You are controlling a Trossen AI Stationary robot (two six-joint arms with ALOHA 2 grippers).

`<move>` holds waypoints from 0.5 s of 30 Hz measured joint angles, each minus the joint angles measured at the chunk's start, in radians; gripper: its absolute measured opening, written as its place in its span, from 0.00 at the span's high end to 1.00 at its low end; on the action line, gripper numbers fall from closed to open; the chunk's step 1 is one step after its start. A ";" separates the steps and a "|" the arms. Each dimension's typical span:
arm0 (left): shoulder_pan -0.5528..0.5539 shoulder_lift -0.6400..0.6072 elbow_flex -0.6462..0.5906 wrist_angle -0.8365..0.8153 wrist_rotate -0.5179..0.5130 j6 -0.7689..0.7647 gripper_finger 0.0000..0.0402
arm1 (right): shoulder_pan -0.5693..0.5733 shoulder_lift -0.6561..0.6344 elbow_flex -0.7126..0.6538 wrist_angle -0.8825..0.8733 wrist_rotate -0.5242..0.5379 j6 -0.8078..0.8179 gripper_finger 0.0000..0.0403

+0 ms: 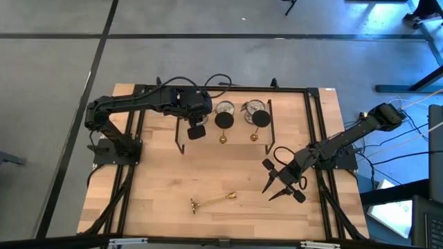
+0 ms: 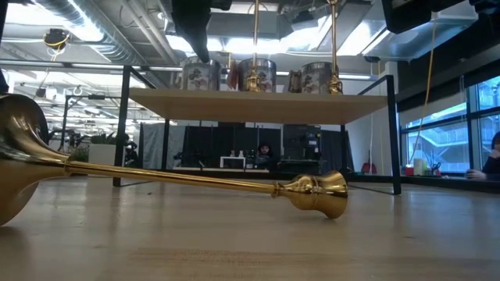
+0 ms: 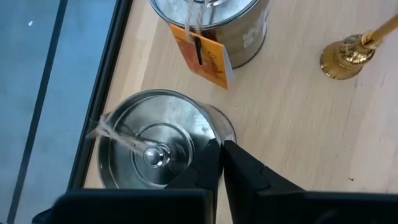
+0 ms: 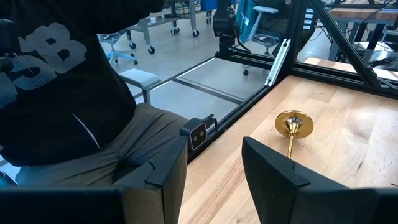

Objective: Pick & Place candle stick holders
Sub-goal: Put the silver scented candle on the shelf

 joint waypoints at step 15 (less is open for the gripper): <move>-0.014 -0.024 -0.005 0.016 -0.040 0.000 0.95 | 0.000 0.000 0.000 0.000 0.000 0.000 0.61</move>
